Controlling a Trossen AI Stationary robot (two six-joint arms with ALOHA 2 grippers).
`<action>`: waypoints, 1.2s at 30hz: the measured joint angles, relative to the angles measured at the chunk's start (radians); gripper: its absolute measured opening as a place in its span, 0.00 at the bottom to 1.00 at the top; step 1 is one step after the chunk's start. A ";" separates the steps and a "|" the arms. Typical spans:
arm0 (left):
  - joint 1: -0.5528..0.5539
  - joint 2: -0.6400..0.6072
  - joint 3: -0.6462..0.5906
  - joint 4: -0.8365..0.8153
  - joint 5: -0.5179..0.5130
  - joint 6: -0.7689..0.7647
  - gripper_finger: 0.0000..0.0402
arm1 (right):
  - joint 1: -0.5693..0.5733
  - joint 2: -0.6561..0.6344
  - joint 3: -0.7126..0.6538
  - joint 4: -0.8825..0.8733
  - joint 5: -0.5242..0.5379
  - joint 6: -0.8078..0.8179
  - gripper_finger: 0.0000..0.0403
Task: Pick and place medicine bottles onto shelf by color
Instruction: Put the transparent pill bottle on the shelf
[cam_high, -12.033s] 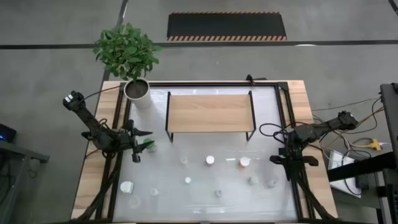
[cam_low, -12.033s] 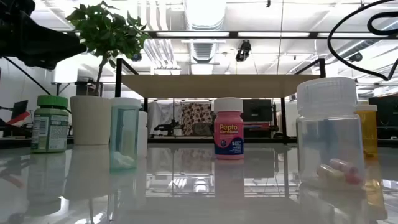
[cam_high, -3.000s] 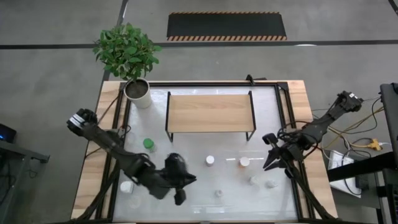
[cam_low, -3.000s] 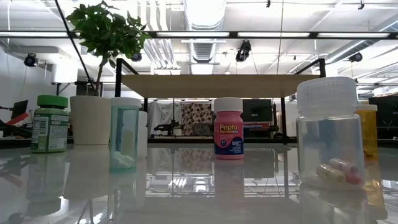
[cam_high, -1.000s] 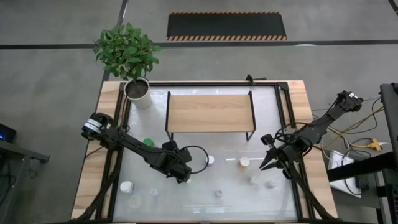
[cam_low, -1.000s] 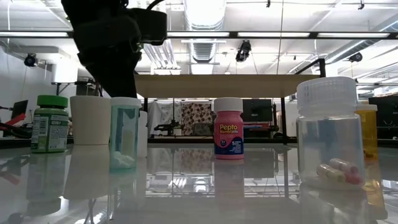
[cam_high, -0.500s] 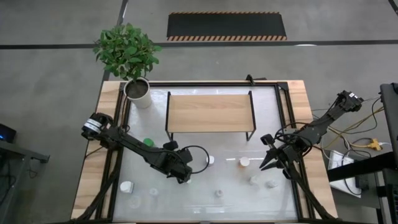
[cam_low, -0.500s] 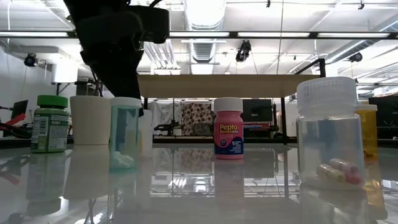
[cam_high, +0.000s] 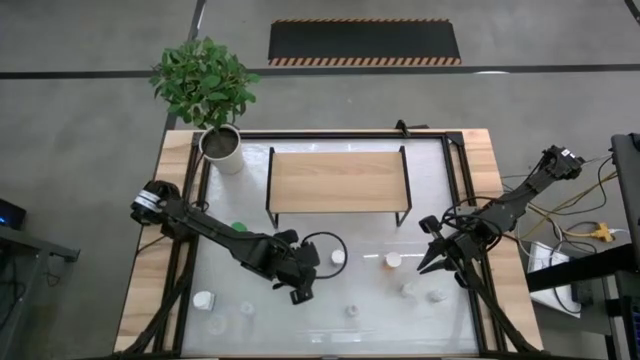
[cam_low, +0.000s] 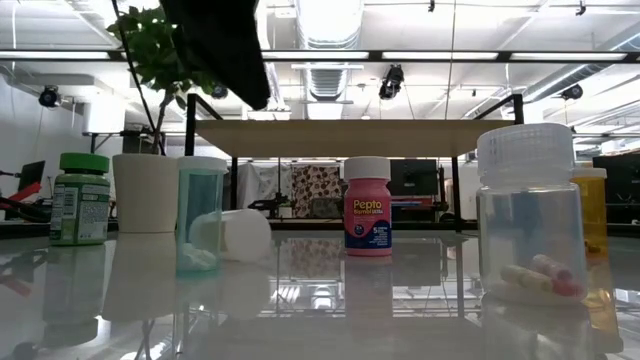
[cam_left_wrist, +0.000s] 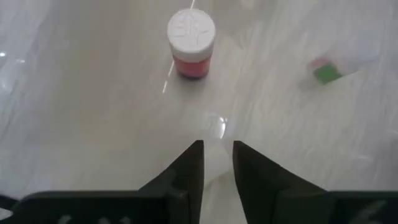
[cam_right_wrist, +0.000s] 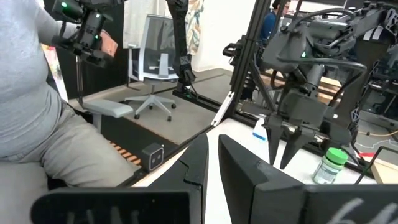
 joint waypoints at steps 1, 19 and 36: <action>-0.002 0.000 -0.009 -0.001 0.007 0.007 0.15 | 0.000 0.000 0.000 -0.004 0.000 0.001 0.07; -0.008 0.008 -0.203 0.062 0.038 0.229 0.56 | 0.000 0.000 0.000 -0.012 0.000 0.001 0.07; -0.004 0.008 -0.402 0.398 -0.041 0.297 0.59 | 0.000 0.001 0.000 -0.014 0.000 0.001 0.07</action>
